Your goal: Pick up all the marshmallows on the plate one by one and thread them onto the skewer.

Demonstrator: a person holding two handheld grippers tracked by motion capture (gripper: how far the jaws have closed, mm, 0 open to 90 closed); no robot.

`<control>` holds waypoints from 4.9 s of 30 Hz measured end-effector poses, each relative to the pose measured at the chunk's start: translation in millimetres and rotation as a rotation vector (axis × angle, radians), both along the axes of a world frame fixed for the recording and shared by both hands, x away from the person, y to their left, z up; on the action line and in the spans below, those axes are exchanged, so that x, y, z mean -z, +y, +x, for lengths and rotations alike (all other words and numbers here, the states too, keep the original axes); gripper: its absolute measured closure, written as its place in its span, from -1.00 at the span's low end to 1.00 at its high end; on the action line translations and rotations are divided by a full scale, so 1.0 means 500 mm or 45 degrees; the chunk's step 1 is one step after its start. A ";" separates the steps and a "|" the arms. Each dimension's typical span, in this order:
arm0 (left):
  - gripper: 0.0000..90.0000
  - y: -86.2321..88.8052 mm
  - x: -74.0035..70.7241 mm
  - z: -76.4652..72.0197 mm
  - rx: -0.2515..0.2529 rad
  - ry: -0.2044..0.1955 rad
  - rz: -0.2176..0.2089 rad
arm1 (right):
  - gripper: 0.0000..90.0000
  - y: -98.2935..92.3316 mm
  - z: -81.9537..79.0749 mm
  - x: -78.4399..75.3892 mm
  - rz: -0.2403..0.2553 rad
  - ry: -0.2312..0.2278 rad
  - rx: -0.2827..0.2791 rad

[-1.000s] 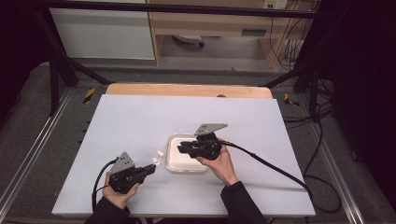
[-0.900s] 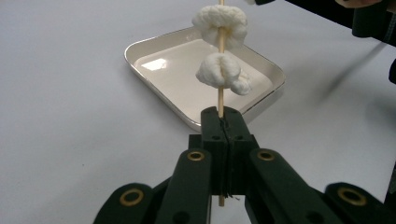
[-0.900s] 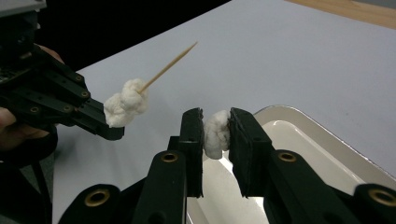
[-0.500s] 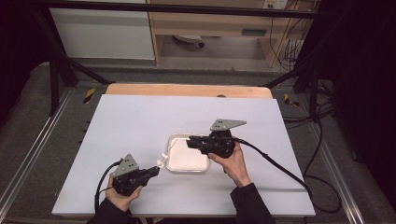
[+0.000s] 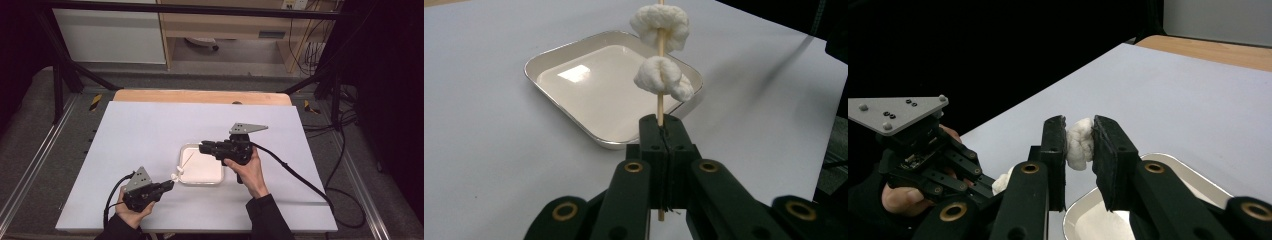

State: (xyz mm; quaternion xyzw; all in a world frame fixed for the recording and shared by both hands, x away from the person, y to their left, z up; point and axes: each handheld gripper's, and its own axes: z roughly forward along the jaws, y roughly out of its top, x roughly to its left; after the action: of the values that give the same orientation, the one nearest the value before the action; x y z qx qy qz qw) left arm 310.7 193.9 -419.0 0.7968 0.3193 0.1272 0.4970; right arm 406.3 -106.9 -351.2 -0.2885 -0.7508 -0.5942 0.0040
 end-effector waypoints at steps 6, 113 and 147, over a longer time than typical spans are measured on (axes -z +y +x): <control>0.98 -0.003 0.000 -0.001 0.008 -0.004 0.002 | 0.69 0.005 0.000 0.006 0.015 0.022 -0.032; 0.98 -0.020 0.007 -0.011 0.024 -0.027 0.093 | 0.82 0.050 -0.025 0.068 0.034 0.131 -0.164; 0.98 -0.013 0.007 0.007 -0.029 0.007 0.047 | -0.31 -0.003 -0.028 0.072 -0.132 0.009 0.025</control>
State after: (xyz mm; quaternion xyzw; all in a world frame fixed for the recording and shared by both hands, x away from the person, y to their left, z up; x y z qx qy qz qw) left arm 314.3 187.6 -422.2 0.8024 0.3275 0.1364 0.4799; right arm 392.2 -108.6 -387.2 -0.2976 -0.7777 -0.5535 -0.0140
